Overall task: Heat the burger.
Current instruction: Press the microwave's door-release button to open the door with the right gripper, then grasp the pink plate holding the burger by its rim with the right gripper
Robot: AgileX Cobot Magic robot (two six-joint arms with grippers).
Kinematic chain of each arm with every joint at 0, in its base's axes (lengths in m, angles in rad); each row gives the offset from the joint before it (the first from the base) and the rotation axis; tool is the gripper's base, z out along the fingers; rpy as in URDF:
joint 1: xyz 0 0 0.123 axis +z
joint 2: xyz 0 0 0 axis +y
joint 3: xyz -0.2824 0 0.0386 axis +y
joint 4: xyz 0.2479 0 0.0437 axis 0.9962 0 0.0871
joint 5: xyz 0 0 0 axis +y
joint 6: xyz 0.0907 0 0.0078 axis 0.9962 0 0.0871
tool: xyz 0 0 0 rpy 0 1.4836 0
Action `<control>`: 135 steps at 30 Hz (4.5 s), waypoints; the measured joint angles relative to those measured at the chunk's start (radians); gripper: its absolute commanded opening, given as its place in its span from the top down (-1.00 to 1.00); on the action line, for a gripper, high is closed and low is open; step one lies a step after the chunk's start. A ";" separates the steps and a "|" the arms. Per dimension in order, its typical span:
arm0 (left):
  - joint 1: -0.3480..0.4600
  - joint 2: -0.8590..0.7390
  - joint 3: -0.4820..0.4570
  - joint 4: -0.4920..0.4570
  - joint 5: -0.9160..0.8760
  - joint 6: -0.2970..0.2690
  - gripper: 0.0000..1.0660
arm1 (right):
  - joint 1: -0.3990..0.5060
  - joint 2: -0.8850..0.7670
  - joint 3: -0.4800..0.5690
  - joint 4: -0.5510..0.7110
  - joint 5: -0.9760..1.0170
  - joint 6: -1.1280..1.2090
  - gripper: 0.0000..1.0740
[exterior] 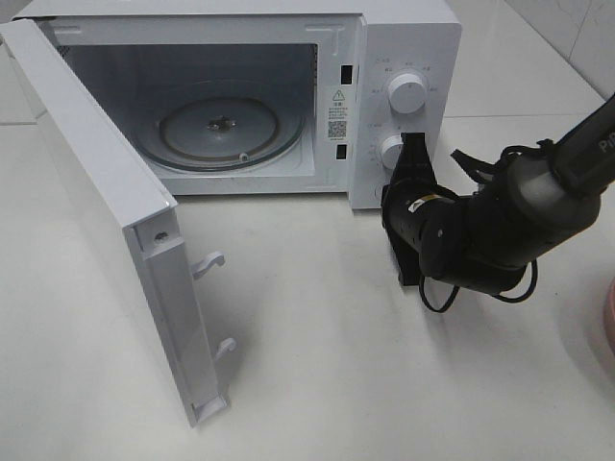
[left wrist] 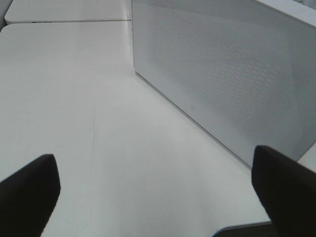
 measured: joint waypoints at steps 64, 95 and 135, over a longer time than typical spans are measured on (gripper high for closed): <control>0.000 0.000 0.000 0.000 0.000 0.000 -0.83 | -0.020 -0.733 0.128 -0.617 1.431 -1.162 0.43; 0.000 0.000 0.000 0.000 0.000 0.000 -0.83 | -0.439 -0.781 0.128 -0.879 1.611 -1.162 -0.67; 0.000 0.000 0.000 0.000 0.000 0.000 -0.83 | -0.609 -0.353 0.127 -0.934 1.315 -1.132 -0.25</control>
